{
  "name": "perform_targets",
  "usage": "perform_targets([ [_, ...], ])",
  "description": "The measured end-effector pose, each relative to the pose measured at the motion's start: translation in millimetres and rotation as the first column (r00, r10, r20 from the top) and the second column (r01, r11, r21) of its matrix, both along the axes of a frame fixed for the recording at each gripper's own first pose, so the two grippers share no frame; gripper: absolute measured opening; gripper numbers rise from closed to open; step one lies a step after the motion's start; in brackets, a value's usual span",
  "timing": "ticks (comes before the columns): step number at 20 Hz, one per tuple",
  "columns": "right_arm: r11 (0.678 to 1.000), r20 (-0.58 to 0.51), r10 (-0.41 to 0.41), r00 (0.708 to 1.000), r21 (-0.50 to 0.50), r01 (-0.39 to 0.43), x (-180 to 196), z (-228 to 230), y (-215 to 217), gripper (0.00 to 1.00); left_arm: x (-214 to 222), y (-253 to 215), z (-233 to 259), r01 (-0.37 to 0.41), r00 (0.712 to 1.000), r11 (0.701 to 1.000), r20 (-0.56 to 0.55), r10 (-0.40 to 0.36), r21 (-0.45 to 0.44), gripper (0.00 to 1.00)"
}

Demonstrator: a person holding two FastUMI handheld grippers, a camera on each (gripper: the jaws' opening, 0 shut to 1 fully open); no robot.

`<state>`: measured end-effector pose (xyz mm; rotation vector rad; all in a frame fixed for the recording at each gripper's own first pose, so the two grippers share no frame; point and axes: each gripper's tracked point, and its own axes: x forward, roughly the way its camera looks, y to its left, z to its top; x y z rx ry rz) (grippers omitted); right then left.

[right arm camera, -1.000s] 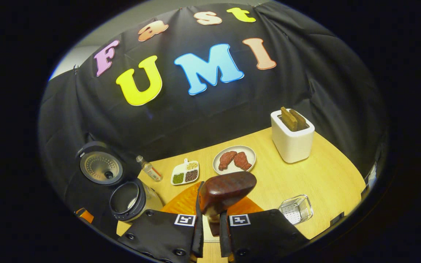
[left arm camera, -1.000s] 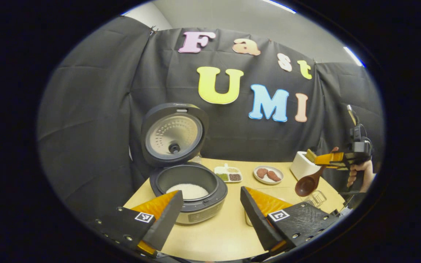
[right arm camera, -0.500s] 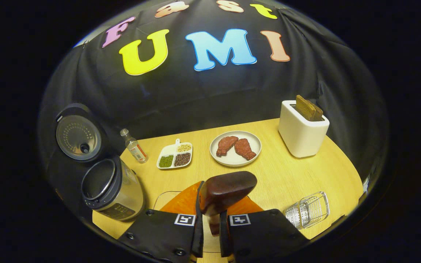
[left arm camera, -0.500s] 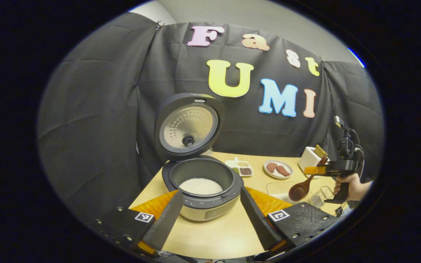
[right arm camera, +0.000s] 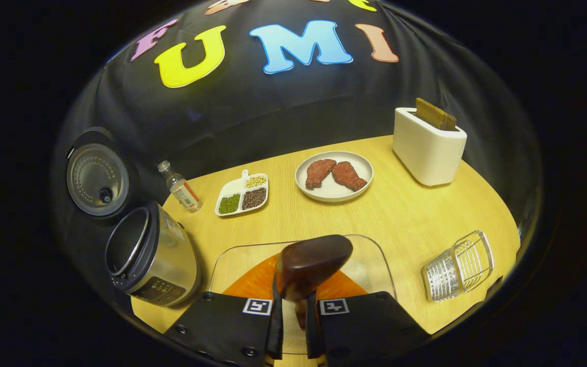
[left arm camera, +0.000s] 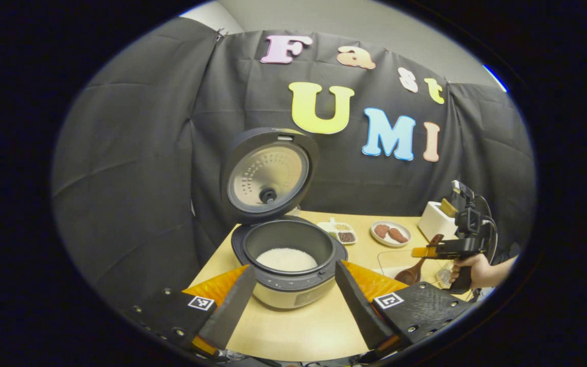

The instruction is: Close the left gripper, press the button to open the rice cooker; take a wooden spoon from the chopstick holder with the right hand, scoop a spoonful of rice and pour it into the rice cooker, then put the wooden spoon back into the chopstick holder.

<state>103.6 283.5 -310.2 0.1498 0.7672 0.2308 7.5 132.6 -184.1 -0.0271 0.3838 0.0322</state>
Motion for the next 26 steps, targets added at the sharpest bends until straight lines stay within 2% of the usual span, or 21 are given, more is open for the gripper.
perform_targets([
  [1, 1.000, -0.025, 0.010, 1.000, 0.026, -0.010, -5, -2, 8, 0.17, 0, 2, -2, -0.008, 1.000, 1.000, -0.002, 0.008, -0.003, 0.97],
  [3, 0.998, -0.059, 0.023, 0.998, 0.063, -0.019, -10, -3, 18, 0.20, -3, 4, -2, -0.024, 1.000, 1.000, -0.002, 0.024, -0.013, 0.97],
  [4, 0.996, -0.078, 0.025, 0.997, 0.083, -0.019, -11, -4, 23, 0.16, -6, 4, 0, -0.034, 0.999, 0.999, -0.001, 0.034, -0.018, 0.97],
  [8, 0.985, -0.164, 0.025, 0.986, 0.175, 0.004, -13, -5, 34, 0.17, -17, 5, 3, -0.078, 0.997, 0.997, 0.001, 0.078, -0.005, 0.97],
  [11, 0.978, -0.196, 0.059, 0.979, 0.206, -0.018, -14, -5, 38, 0.19, -26, 0, 6, -0.118, 0.993, 0.993, -0.004, 0.118, 0.003, 0.98],
  [12, 0.975, -0.209, 0.070, 0.975, 0.219, -0.023, -15, -3, 39, 0.16, -29, -4, 8, -0.135, 0.991, 0.991, -0.011, 0.135, 0.002, 0.98],
  [14, 0.965, -0.237, 0.080, 0.968, 0.261, -0.016, -17, 0, 40, 0.20, -38, -15, 15, -0.158, 0.987, 0.987, -0.012, 0.158, 0.003, 0.97],
  [15, 0.963, -0.247, 0.081, 0.966, 0.271, -0.012, -17, 0, 38, 0.16, -41, -21, 21, -0.170, 0.985, 0.985, -0.011, 0.171, 0.004, 0.97],
  [16, 0.959, -0.258, 0.089, 0.962, 0.283, -0.013, -17, 1, 37, 0.19, -45, -26, 25, -0.185, 0.983, 0.983, -0.009, 0.185, 0.004, 0.99],
  [18, 0.949, -0.284, 0.104, 0.953, 0.315, -0.009, -17, 0, 34, 0.19, -54, -37, 35, -0.215, 0.977, 0.976, -0.004, 0.215, 0.015, 0.97],
  [21, 0.921, -0.344, 0.096, 0.934, 0.388, 0.048, -15, -3, 20, 0.17, -67, -52, 44, -0.256, 0.967, 0.966, 0.005, 0.256, 0.045, 0.98],
  [22, 0.912, -0.364, 0.095, 0.927, 0.406, 0.066, -15, -4, 14, 0.19, -72, -57, 45, -0.272, 0.962, 0.961, 0.001, 0.272, 0.047, 0.97],
  [23, 0.906, -0.376, 0.096, 0.922, 0.417, 0.076, -15, -5, 8, 0.19, -76, -62, 45, -0.292, 0.956, 0.956, -0.002, 0.292, 0.039, 0.99],
  [26, 0.900, -0.377, 0.102, 0.920, 0.429, 0.076, -12, -6, -16, 0.19, -86, -81, 44, -0.342, 0.940, 0.940, -0.013, 0.342, 0.005, 0.95],
])
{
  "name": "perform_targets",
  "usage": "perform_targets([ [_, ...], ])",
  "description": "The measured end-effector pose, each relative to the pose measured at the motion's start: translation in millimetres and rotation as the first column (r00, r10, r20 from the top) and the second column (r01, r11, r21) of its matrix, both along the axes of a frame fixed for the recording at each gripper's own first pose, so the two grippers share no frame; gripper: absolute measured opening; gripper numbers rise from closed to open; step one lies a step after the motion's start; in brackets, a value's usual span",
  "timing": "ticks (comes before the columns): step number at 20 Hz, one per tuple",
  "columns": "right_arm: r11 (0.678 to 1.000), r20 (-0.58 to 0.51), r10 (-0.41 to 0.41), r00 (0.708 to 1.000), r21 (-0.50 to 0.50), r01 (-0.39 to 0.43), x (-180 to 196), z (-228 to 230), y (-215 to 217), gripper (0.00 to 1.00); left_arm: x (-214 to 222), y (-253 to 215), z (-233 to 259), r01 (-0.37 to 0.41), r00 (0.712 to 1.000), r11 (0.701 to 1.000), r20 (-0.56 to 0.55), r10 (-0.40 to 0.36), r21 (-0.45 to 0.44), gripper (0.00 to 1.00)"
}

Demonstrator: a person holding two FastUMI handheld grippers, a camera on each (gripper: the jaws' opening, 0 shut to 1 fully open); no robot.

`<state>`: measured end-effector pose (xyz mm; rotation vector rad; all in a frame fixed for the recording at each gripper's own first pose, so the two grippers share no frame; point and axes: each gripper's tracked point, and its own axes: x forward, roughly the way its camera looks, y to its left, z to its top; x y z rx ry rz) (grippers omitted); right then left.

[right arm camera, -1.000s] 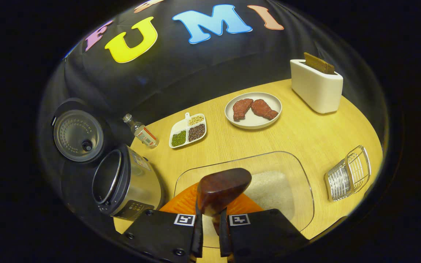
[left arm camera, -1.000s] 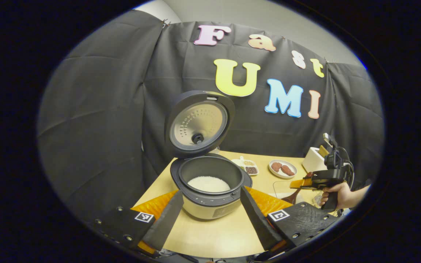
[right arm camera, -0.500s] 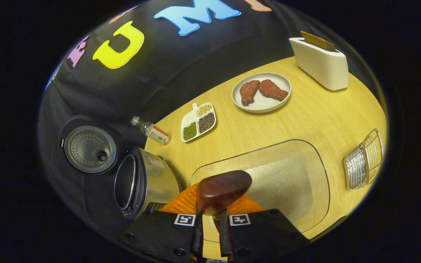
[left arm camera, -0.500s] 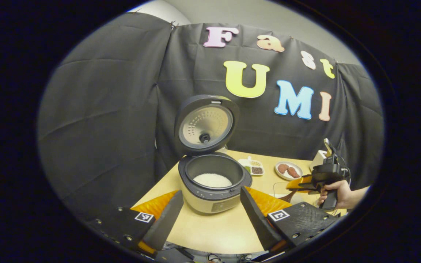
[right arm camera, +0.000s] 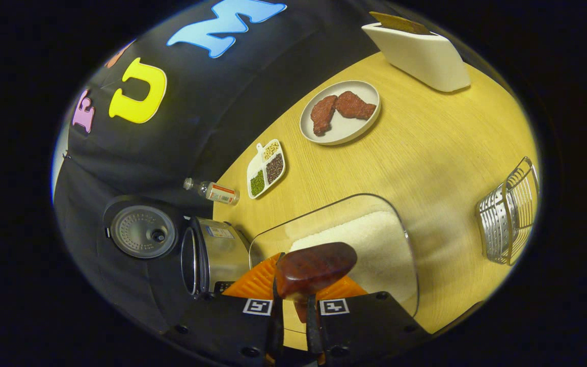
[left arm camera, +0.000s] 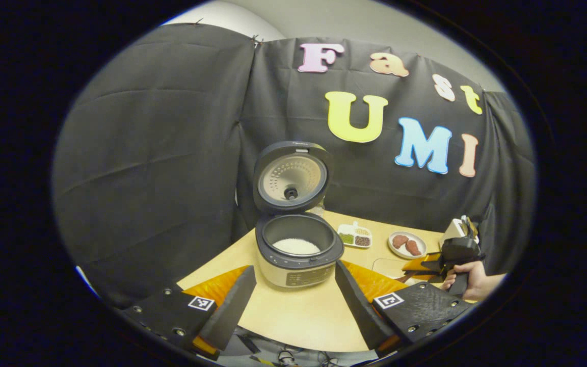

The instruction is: Close the left gripper, press the button to open the rice cooker; take a wooden spoon from the chopstick holder with the right hand, scoop a spoonful of rice and pour it into the rice cooker, then put the wooden spoon back into the chopstick holder.

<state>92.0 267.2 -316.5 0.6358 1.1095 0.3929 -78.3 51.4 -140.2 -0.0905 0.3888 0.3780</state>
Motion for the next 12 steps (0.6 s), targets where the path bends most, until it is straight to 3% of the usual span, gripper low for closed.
perform_targets([
  [1, 1.000, -0.009, -0.006, 1.000, 0.005, 0.006, 0, -2, -8, 0.19, -4, -4, 0, -0.016, 1.000, 1.000, -0.005, 0.016, 0.005, 0.99],
  [5, 0.993, -0.105, -0.077, 0.991, 0.082, 0.086, 6, 0, -30, 0.19, -17, -26, 8, -0.037, 0.999, 0.999, -0.010, 0.037, 0.034, 0.97],
  [12, 0.961, -0.168, -0.183, 0.969, 0.176, 0.212, 25, 26, -64, 0.19, -16, -49, 6, -0.003, 0.999, 0.998, -0.034, 0.005, 0.057, 0.96],
])
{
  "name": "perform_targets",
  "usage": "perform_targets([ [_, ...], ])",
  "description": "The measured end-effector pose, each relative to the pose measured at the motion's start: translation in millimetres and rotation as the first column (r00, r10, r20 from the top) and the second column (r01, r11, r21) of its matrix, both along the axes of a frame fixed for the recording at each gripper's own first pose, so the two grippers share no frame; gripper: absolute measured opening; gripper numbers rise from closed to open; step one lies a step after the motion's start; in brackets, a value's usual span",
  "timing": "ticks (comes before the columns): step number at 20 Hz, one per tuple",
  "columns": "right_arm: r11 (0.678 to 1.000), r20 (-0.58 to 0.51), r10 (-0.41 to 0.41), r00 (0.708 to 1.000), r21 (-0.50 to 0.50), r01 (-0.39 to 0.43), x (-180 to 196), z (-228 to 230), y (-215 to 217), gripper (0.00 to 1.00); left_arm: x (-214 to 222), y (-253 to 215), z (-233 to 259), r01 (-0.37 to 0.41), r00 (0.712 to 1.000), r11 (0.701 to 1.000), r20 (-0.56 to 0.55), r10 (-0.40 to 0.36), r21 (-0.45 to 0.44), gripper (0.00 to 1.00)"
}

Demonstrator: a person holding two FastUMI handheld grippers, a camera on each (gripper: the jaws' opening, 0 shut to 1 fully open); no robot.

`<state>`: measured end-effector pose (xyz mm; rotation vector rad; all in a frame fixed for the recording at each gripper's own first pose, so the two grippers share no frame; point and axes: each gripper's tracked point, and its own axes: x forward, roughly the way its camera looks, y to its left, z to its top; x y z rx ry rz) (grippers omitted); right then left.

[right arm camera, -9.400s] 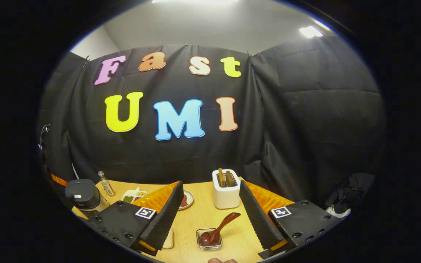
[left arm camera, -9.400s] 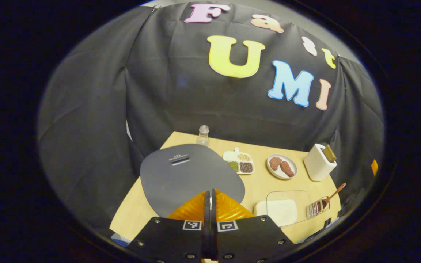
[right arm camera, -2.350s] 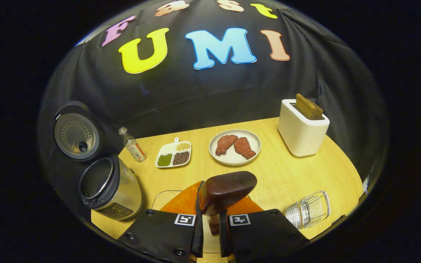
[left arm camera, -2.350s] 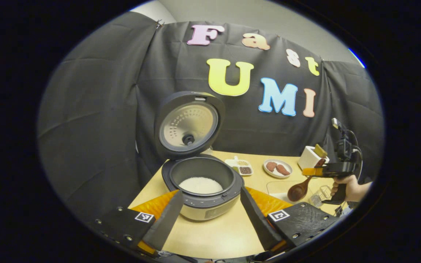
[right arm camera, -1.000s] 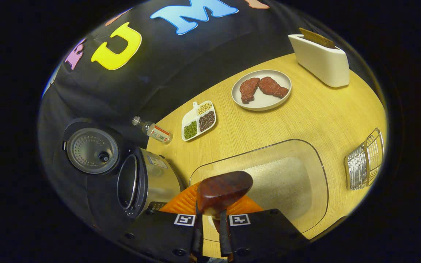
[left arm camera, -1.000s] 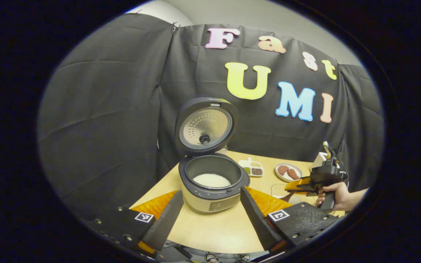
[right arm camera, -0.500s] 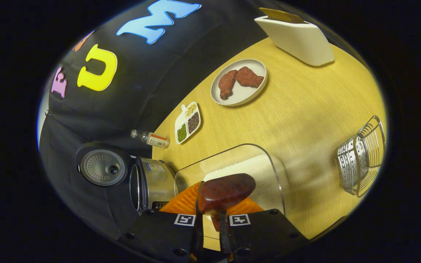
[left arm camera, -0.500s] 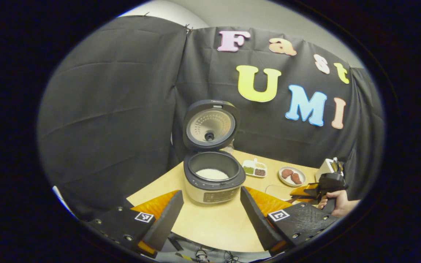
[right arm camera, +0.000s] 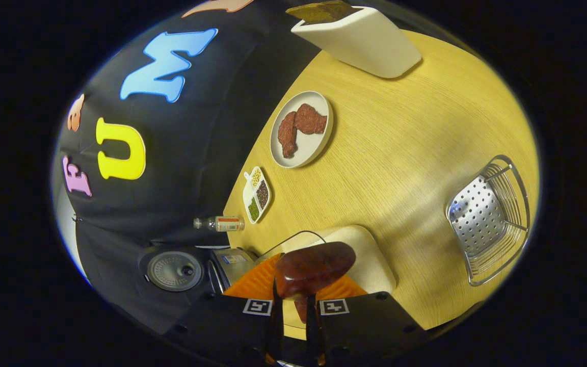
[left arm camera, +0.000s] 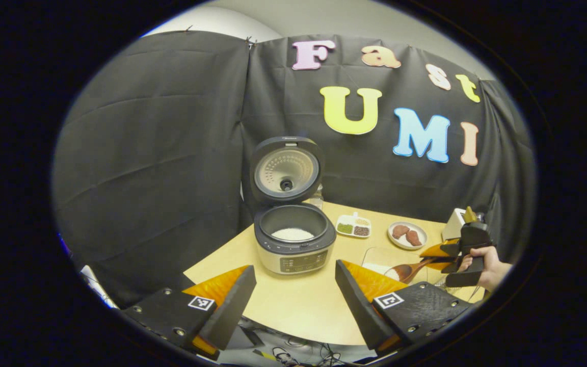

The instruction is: Close the left gripper, press the button to open the rice cooker; take a wooden spoon from the chopstick holder with the right hand, scoop a spoonful of rice and pour it into the rice cooker, then put the wooden spoon back into the chopstick holder.

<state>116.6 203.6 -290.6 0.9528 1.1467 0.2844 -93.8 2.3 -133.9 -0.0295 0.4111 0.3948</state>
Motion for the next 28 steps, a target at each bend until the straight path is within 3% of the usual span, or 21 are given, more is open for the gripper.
perform_targets([
  [5, 0.995, -0.019, -0.071, 0.997, 0.068, 0.072, 2, 31, -15, 0.19, -6, 9, 16, -0.010, 0.998, 0.998, 0.059, 0.007, 0.067, 0.97],
  [6, 0.992, -0.029, -0.094, 0.995, 0.080, 0.096, 2, 36, -16, 0.16, -5, 10, 17, 0.000, 0.998, 0.998, 0.063, -0.004, 0.067, 0.97],
  [9, 0.981, -0.066, -0.132, 0.989, 0.132, 0.140, -4, 49, -10, 0.19, -6, 23, 11, 0.012, 0.998, 0.998, 0.062, -0.015, 0.059, 0.97],
  [10, 0.979, -0.068, -0.135, 0.989, 0.144, 0.143, -6, 53, -4, 0.16, -6, 28, 9, 0.014, 0.998, 0.998, 0.066, -0.018, 0.055, 0.97],
  [13, 0.979, -0.049, -0.133, 0.990, 0.150, 0.139, -8, 66, 13, 0.19, -11, 41, 6, 0.022, 0.997, 0.999, 0.068, -0.025, 0.042, 0.97],
  [18, 0.981, 0.005, -0.095, 0.995, 0.170, 0.093, -17, 97, 60, 0.16, -17, 85, 9, -0.012, 0.994, 1.000, 0.108, 0.012, 0.004, 0.96],
  [19, 0.983, 0.022, -0.080, 0.997, 0.170, 0.076, -20, 104, 71, 0.19, -18, 94, 8, -0.022, 0.993, 1.000, 0.113, 0.022, 0.000, 0.96],
  [21, 0.985, 0.055, -0.054, 0.997, 0.168, 0.044, -20, 115, 95, 0.15, -23, 113, 4, -0.038, 0.993, 0.999, 0.114, 0.038, -0.002, 0.99],
  [22, 0.985, 0.066, -0.041, 0.997, 0.168, 0.029, -20, 119, 108, 0.19, -25, 119, 2, -0.036, 0.993, 0.999, 0.111, 0.037, -0.015, 0.97],
  [24, 0.986, 0.094, -0.022, 0.995, 0.168, 0.006, -20, 128, 134, 0.15, -28, 125, 1, -0.023, 0.993, 0.999, 0.113, 0.028, -0.037, 0.97],
  [28, 0.983, 0.136, 0.048, 0.990, 0.168, -0.071, -28, 145, 190, 0.19, -31, 155, -5, -0.025, 0.994, 1.000, 0.103, 0.027, -0.014, 0.99],
])
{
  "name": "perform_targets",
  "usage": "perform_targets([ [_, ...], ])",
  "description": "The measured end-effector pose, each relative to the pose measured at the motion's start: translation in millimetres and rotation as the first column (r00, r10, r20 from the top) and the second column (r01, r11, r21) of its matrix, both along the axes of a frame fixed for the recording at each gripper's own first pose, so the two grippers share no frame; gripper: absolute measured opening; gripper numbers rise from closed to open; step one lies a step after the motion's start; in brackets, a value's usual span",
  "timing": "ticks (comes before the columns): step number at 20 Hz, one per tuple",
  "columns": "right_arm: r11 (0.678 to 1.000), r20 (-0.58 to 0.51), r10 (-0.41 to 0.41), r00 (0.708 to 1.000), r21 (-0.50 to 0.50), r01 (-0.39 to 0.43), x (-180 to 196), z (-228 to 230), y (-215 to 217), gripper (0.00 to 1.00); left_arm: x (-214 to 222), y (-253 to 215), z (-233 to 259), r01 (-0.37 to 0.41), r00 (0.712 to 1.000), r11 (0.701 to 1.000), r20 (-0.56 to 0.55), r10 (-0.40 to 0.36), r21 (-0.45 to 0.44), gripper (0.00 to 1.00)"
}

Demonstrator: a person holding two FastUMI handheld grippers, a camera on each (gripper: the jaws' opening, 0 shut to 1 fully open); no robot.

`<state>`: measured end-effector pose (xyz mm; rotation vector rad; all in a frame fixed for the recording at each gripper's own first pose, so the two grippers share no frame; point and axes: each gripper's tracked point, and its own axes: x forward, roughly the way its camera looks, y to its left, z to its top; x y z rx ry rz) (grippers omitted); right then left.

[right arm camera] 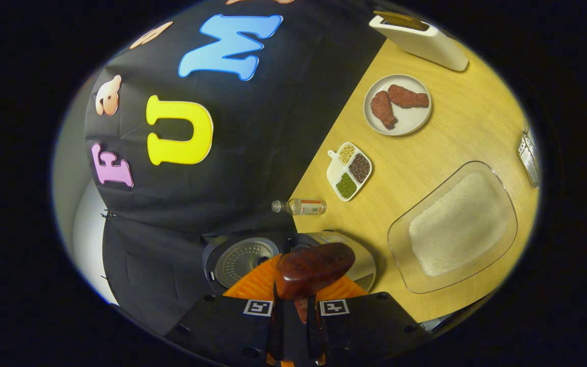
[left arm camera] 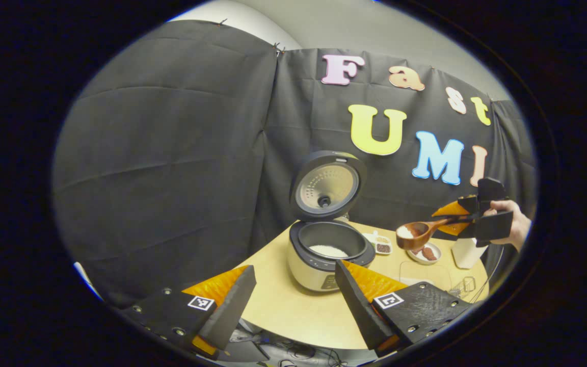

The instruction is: Close the left gripper, press the button to open the rice cooker; take a wooden spoon from the chopstick holder with the right hand, scoop a spoonful of rice and pour it into the rice cooker, then put the wooden spoon back into the chopstick holder.

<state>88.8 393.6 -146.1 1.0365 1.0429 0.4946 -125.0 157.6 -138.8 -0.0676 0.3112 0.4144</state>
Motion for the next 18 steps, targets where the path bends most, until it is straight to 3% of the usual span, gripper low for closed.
perform_targets([
  [4, 0.994, 0.115, 0.066, 0.991, -0.099, -0.055, 3, 6, 44, 0.19, 2, 14, -10, 0.028, 0.999, 0.999, -0.021, -0.028, -0.015, 0.97],
  [7, 0.976, 0.232, 0.138, 0.963, -0.199, -0.092, 5, 11, 77, 0.19, 6, 26, -15, 0.041, 0.999, 0.999, -0.032, -0.041, 0.000, 0.99],
  [12, 0.955, 0.319, 0.193, 0.928, -0.278, -0.103, 12, 13, 129, 0.19, 4, 53, -25, 0.021, 0.999, 1.000, -0.043, -0.021, -0.006, 0.97],
  [18, 0.890, 0.465, 0.337, 0.819, -0.442, -0.115, 14, 9, 175, 0.19, 4, 84, -34, -0.017, 0.998, 1.000, -0.058, 0.016, -0.012, 0.97],
])
